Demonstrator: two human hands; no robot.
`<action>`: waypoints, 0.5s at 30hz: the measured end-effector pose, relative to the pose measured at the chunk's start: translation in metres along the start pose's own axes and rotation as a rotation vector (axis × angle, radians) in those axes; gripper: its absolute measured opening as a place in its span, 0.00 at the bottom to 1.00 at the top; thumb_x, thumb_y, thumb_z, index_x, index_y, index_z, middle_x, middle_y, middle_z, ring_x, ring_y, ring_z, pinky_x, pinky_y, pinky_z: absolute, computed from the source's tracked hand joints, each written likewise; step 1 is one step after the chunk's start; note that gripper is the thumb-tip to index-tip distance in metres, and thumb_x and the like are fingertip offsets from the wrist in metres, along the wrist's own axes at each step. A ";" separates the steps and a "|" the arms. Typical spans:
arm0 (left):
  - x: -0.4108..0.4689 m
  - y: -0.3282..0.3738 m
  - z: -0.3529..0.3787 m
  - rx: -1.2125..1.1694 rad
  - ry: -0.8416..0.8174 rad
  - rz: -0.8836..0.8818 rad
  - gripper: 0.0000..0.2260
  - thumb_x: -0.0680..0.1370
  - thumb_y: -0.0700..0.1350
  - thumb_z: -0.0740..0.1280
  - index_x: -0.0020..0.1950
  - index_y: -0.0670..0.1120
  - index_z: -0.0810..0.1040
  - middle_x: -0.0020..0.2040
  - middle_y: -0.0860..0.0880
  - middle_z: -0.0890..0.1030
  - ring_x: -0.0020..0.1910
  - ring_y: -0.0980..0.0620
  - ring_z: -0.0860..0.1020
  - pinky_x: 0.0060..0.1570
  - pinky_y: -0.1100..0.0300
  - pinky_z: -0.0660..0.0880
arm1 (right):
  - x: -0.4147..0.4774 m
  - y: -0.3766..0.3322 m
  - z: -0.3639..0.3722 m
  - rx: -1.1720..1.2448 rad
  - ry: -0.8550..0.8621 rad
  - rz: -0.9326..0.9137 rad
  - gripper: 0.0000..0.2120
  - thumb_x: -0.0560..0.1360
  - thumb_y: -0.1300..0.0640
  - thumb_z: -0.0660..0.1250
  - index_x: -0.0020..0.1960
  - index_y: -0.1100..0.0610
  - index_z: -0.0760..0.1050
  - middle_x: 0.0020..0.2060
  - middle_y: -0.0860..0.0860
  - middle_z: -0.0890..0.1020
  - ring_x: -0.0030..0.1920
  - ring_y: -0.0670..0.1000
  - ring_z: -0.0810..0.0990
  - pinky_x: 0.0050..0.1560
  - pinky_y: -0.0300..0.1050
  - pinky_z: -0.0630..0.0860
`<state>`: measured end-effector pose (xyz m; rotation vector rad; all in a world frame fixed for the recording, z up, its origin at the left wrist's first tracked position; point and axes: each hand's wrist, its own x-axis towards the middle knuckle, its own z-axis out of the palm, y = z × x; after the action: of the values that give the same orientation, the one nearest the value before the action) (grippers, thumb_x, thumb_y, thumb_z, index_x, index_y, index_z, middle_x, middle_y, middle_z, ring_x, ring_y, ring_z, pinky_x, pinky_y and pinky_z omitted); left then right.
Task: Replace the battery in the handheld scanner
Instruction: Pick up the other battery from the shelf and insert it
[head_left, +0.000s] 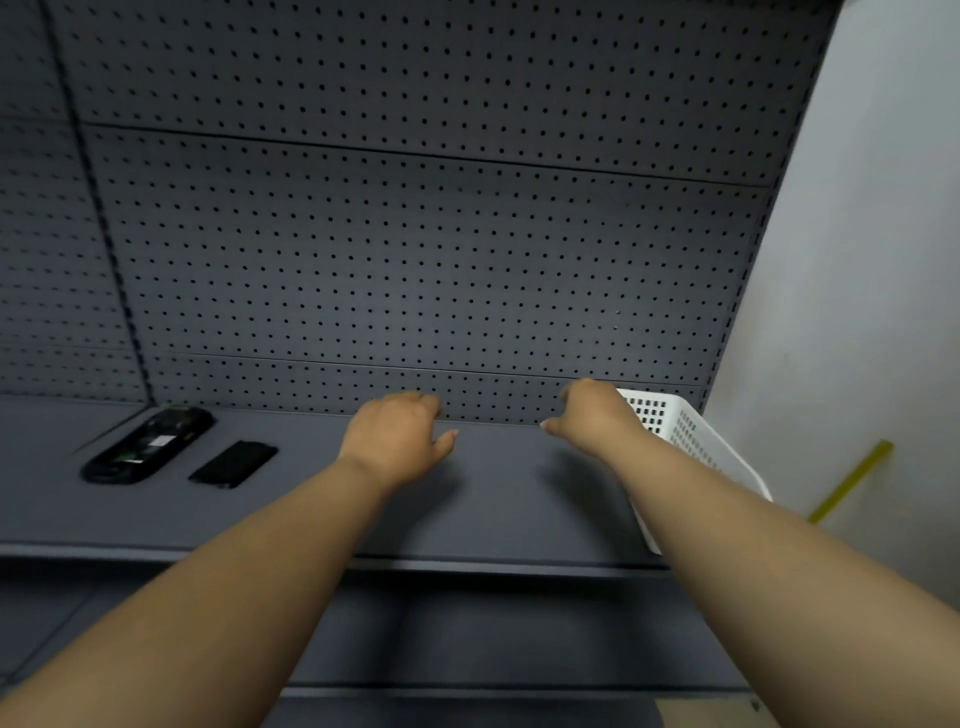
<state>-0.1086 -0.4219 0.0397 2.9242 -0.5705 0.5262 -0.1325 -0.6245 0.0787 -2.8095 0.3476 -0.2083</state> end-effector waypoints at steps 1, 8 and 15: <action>-0.001 -0.011 0.000 0.005 -0.007 0.001 0.20 0.78 0.57 0.59 0.64 0.46 0.72 0.60 0.46 0.78 0.58 0.46 0.77 0.56 0.52 0.73 | 0.001 -0.012 0.005 0.003 -0.004 -0.003 0.19 0.74 0.52 0.67 0.60 0.63 0.76 0.57 0.57 0.80 0.58 0.58 0.79 0.55 0.46 0.75; -0.003 -0.104 -0.005 0.025 -0.070 0.028 0.21 0.78 0.57 0.58 0.66 0.46 0.71 0.63 0.46 0.77 0.59 0.46 0.77 0.57 0.51 0.74 | 0.008 -0.105 0.048 0.017 -0.060 0.003 0.20 0.75 0.52 0.67 0.63 0.62 0.74 0.61 0.57 0.79 0.60 0.57 0.78 0.58 0.49 0.76; -0.011 -0.193 -0.012 0.056 -0.102 0.067 0.21 0.78 0.57 0.59 0.66 0.46 0.70 0.62 0.45 0.77 0.60 0.45 0.75 0.58 0.51 0.73 | 0.003 -0.195 0.089 0.019 -0.061 0.025 0.21 0.75 0.53 0.66 0.65 0.61 0.73 0.63 0.56 0.78 0.62 0.57 0.77 0.60 0.50 0.75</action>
<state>-0.0479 -0.2380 0.0384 3.0083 -0.6787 0.4085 -0.0718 -0.4201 0.0561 -2.7843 0.3644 -0.1194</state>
